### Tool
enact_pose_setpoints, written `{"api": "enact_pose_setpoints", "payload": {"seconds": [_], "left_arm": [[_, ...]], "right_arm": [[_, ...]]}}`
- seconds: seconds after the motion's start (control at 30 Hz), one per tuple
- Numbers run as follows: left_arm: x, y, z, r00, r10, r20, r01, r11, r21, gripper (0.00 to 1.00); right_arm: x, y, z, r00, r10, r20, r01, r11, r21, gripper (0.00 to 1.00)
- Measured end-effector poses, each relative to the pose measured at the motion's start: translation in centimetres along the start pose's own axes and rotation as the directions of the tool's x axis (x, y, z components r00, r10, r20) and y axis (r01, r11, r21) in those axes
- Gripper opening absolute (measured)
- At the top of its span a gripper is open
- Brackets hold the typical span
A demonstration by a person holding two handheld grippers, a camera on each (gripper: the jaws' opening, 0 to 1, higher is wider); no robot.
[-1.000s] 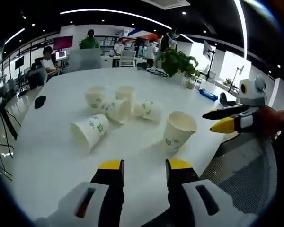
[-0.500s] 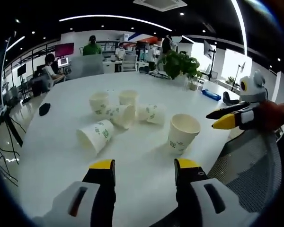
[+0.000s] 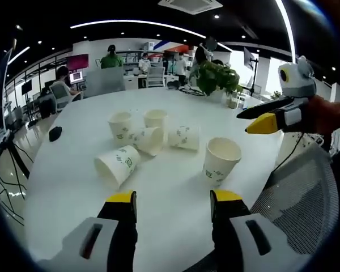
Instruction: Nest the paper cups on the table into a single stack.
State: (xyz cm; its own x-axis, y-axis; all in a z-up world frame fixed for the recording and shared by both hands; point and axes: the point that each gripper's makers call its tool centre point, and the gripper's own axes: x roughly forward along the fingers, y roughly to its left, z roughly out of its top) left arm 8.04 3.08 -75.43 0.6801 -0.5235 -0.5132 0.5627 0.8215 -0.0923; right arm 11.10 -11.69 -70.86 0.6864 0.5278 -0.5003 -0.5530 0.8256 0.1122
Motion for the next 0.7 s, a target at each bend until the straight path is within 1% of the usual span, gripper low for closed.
{"api": "enact_pose_setpoints", "payload": {"seconds": [0.07, 0.17, 0.3, 0.33, 0.43, 0.47, 0.53, 0.6, 0.7], "left_arm": [[0.2, 0.2, -0.3, 1.0, 0.001, -0.001, -0.001, 1.0, 0.002, 0.51], [-0.1, -0.2, 0.2, 1.0, 0.004, -0.003, -0.004, 1.0, 0.006, 0.51], [-0.1, -0.2, -0.1, 1.0, 0.007, -0.018, -0.006, 1.0, 0.019, 0.5], [0.0, -0.2, -0.2, 1.0, 0.006, -0.02, -0.006, 1.0, 0.024, 0.5], [0.0, -0.4, -0.3, 1.0, 0.003, -0.029, -0.002, 0.999, 0.038, 0.5], [0.0, -0.4, -0.4, 0.999, 0.002, -0.033, -0.001, 0.999, 0.04, 0.49], [0.0, -0.5, -0.6, 0.999, 0.0, -0.048, 0.002, 0.999, 0.043, 0.47], [0.0, -0.5, -0.6, 0.999, 0.001, -0.051, 0.001, 0.999, 0.045, 0.45], [0.1, -0.2, -0.7, 0.999, 0.009, -0.047, -0.007, 0.999, 0.045, 0.45]], "right_arm": [[0.6, 0.2, 1.0, 1.0, 0.02, 0.009, -0.02, 1.0, -0.006, 0.64], [1.5, 0.4, 2.2, 0.999, 0.042, 0.002, -0.042, 0.998, -0.053, 0.64], [2.7, -0.4, 4.1, 0.998, 0.06, 0.005, -0.059, 0.995, -0.075, 0.64], [2.9, -0.5, 4.2, 0.998, 0.061, 0.004, -0.061, 0.995, -0.079, 0.64], [3.9, -1.8, 5.7, 0.998, 0.07, 0.001, -0.069, 0.991, -0.112, 0.63], [4.0, -1.9, 5.8, 0.998, 0.071, 0.001, -0.07, 0.991, -0.112, 0.63], [4.8, -2.9, 6.9, 0.997, 0.073, 0.003, -0.072, 0.991, -0.116, 0.63], [5.6, -3.8, 7.4, 0.998, 0.069, -0.005, -0.069, 0.989, -0.131, 0.63], [6.8, -5.2, 8.0, 0.998, 0.066, -0.018, -0.068, 0.987, -0.143, 0.63]]}}
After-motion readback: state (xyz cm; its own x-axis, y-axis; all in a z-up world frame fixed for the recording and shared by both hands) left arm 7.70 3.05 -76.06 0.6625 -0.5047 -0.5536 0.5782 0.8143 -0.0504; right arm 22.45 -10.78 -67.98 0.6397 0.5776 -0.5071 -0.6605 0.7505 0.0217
